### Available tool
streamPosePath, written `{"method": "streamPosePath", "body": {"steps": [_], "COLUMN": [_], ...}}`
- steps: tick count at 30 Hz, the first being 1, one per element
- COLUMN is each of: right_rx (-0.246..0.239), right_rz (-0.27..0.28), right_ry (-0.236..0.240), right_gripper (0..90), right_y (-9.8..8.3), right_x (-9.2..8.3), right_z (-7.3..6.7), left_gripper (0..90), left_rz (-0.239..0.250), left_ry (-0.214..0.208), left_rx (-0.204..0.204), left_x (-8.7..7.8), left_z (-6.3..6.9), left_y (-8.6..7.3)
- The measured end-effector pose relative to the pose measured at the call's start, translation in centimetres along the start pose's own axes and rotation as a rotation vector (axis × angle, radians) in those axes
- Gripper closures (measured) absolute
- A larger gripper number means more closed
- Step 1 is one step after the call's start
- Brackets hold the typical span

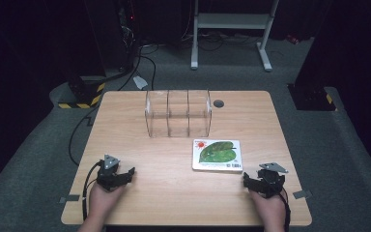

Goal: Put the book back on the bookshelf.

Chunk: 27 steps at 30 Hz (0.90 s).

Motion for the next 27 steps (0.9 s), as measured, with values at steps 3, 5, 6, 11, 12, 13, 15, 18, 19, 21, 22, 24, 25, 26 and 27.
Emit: {"method": "streamPosePath", "body": {"steps": [3, 5, 6, 11, 12, 13, 15, 18, 19, 21, 22, 24, 25, 26, 27], "right_rx": [-0.004, -0.005, 0.0, -0.004, -0.007, -0.011, -0.007, -0.016, -0.019, -0.022, -0.032, -0.039, -0.038, -0.036, -0.037], "right_rz": [-0.001, -0.002, -0.004, 0.008, 0.015, 0.017, 0.025, 0.047, 0.057, 0.065, 0.072, 0.086, 0.085, 0.088, 0.095], "right_ry": [0.003, 0.008, 0.01, 0.037, 0.041, 0.042, 0.049, 0.053, 0.056, 0.065, 0.069, 0.087, 0.093, 0.101, 0.113], "right_gripper": [8.5, 8.8, 8.9, 11.2, 11.2, 11.2, 11.2, 11.9, 12.4, 12.8, 13.2, 13.6, 14.1, 14.7, 15.5], "right_y": [0.0, 0.0, 0.0, 0.2, 0.2, 0.3, 0.5, 0.8, 0.9, 1.2, 1.3, 1.6, 1.7, 1.9, 2.1], "right_x": [0.0, 0.0, 0.0, -0.3, -0.4, -0.4, -0.5, -0.9, -1.0, -1.2, -1.3, -1.4, -1.4, -1.4, -1.4], "right_z": [0.0, 0.0, 0.0, -0.1, -0.1, 0.0, 0.0, -0.2, -0.3, -0.6, -0.7, -1.1, -1.3, -1.5, -1.6], "left_gripper": [21.8, 20.9, 20.5, 16.7, 15.9, 15.9, 16.0, 16.1, 16.0, 15.1, 14.6, 14.5, 14.5, 14.5, 14.6], "left_rz": [-0.002, -0.003, -0.003, -0.013, -0.014, -0.014, -0.012, -0.014, -0.015, -0.016, -0.014, -0.014, -0.014, -0.013, -0.015], "left_ry": [0.004, 0.003, 0.003, -0.019, -0.018, -0.017, -0.014, -0.009, -0.007, 0.002, 0.006, 0.011, 0.012, 0.01, 0.002], "left_rx": [-0.005, -0.006, -0.005, 0.017, 0.019, 0.017, 0.01, 0.006, 0.004, -0.007, -0.011, -0.014, -0.014, -0.01, 0.002], "left_x": [0.0, 0.0, 0.1, 0.3, 0.3, 0.3, 0.2, 0.2, 0.2, 0.2, 0.2, 0.2, 0.2, 0.1, 0.1], "left_z": [0.1, 0.2, 0.2, 0.3, 0.3, 0.3, 0.4, 0.4, 0.4, 0.4, 0.4, 0.4, 0.4, 0.4, 0.3], "left_y": [0.0, 0.0, 0.0, 0.1, 0.1, 0.1, 0.1, 0.1, 0.1, 0.0, 0.0, 0.0, 0.0, 0.0, -0.1]}}
Point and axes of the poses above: each handheld gripper's, and its own axes: x roughly forward along the jaws, y roughly out of its top, z roughly to its right, the point moved 5 cm from there along x, roughly forward along the jaws, and after that the axes turned 4 degrees about -x, right-handed, at the moved point
